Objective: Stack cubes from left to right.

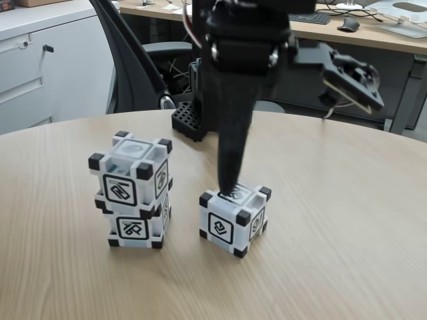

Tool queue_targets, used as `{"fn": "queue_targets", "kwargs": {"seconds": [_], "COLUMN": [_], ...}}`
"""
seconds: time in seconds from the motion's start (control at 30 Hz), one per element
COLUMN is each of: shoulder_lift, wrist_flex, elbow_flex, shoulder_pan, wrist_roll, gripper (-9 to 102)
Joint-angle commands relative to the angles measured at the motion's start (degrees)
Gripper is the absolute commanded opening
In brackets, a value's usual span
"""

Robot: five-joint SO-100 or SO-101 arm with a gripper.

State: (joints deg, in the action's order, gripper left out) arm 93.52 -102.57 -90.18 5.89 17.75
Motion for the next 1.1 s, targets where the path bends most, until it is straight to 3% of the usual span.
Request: {"fn": "queue_targets", "kwargs": {"seconds": [0.0,1.07], "shoulder_lift": [-0.97,-7.03], "wrist_flex": [-0.35,2.02], "elbow_flex": [0.97,-5.01], "shoulder_pan": [0.35,0.35], "wrist_roll": [0.44,-5.71], "gripper": [50,50]}}
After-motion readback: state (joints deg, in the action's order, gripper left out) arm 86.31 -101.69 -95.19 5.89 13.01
